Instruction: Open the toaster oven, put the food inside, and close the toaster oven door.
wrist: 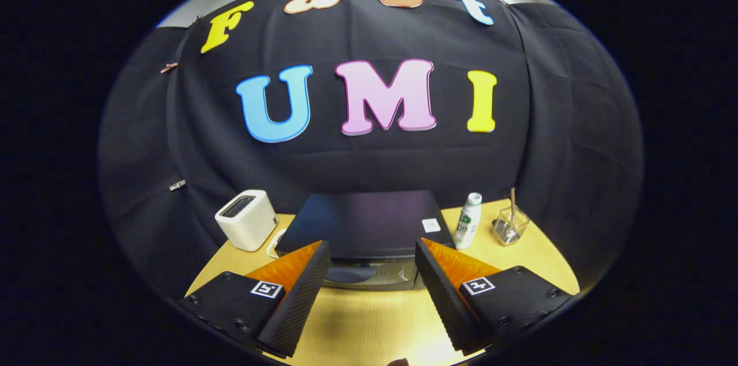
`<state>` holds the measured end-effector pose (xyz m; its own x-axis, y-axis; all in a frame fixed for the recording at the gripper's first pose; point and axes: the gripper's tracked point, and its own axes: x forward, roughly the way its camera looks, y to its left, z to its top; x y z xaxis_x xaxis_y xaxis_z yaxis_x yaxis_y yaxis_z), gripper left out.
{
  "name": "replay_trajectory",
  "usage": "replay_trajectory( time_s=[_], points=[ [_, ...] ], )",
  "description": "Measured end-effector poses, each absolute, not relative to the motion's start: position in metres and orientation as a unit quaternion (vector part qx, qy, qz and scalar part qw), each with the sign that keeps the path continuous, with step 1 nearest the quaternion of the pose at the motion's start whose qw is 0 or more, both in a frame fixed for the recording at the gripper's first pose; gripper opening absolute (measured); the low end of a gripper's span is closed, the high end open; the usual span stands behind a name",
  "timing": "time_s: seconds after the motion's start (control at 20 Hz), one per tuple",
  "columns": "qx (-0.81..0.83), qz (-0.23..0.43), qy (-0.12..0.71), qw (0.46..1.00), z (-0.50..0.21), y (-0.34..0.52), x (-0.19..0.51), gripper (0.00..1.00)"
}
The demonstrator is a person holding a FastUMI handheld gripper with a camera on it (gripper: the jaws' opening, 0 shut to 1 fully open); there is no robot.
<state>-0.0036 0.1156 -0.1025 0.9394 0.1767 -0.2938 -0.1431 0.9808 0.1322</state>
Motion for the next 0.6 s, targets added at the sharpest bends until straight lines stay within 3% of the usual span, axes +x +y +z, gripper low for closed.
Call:
replay_trajectory(
  time_s=[0.6],
  points=[
    [0.054,0.03,-0.01,0.998,0.034,-0.023,-0.023,0.96]
  ],
)
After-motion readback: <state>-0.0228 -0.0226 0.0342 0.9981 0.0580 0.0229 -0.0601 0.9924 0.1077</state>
